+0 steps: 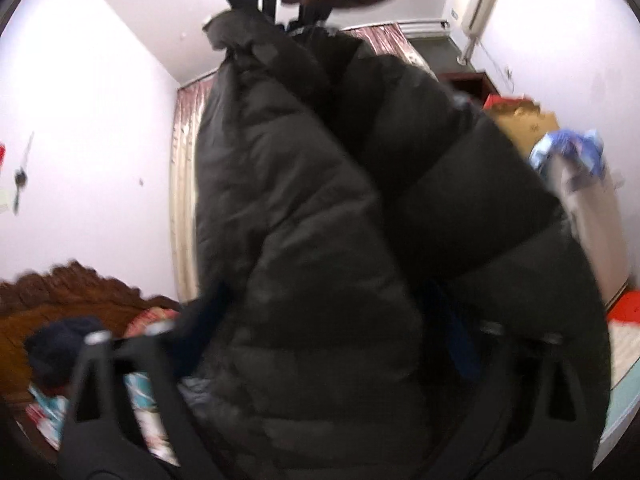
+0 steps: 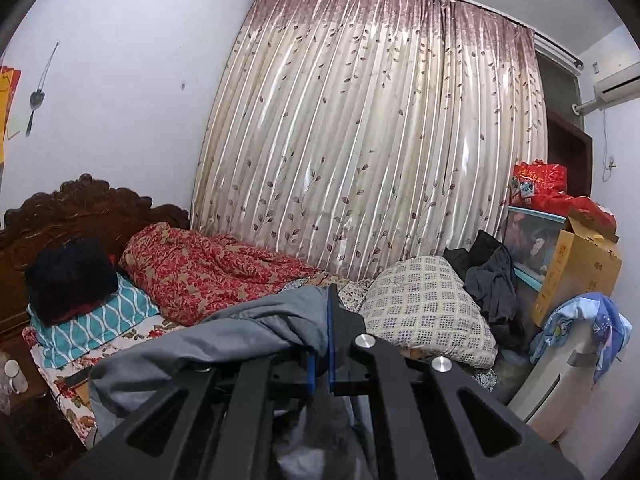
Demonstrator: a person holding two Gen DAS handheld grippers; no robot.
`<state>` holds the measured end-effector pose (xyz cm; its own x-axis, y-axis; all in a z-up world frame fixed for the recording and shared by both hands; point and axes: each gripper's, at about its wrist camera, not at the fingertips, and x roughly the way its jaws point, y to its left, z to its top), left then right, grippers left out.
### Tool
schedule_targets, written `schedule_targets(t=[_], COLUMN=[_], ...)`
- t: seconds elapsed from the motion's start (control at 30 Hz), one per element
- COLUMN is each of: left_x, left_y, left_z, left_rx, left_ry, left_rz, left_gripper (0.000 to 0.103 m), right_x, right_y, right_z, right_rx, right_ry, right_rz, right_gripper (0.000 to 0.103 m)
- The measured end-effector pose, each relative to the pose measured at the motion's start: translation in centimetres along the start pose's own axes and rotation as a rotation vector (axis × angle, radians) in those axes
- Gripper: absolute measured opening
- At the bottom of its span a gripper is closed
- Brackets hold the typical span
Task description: Fold large clothes
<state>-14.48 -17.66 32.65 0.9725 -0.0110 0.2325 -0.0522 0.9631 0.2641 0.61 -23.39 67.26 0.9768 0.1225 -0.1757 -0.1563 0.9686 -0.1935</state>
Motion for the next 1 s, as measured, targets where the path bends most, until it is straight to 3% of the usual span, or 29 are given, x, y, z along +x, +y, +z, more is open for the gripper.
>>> schedule_targets(t=[0.03,0.1,0.27,0.5,0.67,0.77,0.83,0.9,1.0], left_x=[0.6,1.1,1.0,0.1,-1.0,0.3,2.9,6.0,12.2], left_y=[1.1,3.7,13.6,23.1,25.9,25.6,25.7,25.1,23.1], left_z=[-0.1,0.1,3.5,14.4,20.0,21.2,20.3,18.4,12.4], left_rx=[0.014,-0.007,-0.016,-0.162,-0.187,-0.173,-0.161,-0.152,-0.155], left_ry=[0.024,0.050,-0.001,-0.044,-0.045,0.016,0.083,0.162,0.340], left_rz=[0.001,0.007,0.131,-0.001,-0.095,-0.147,-0.154,-0.152,-0.148], left_gripper=[0.041,0.014,0.007,0.006,0.006,0.006,0.006,0.006,0.006], right_x=[-0.6,-1.7,-4.1,-10.8,-14.3,-12.3,-9.2,-4.9,5.2], right_y=[-0.5,-2.0,-5.8,-6.4,-5.9,-6.3,-6.7,-7.0,-6.3], right_z=[0.0,-0.4,-3.2,-5.0,-4.4,-4.2,-4.9,-6.1,-10.2], right_rx=[0.000,0.002,0.013,-0.015,-0.087,-0.083,-0.069,-0.055,-0.039], right_ry=[-0.009,-0.016,0.015,-0.024,-0.060,-0.025,0.032,0.101,0.254], right_rz=[-0.015,-0.052,-0.099,-0.008,-0.031,-0.039,-0.021,0.001,0.043], right_gripper=[0.000,0.000,0.000,0.000,0.000,0.000,0.000,0.000,0.000])
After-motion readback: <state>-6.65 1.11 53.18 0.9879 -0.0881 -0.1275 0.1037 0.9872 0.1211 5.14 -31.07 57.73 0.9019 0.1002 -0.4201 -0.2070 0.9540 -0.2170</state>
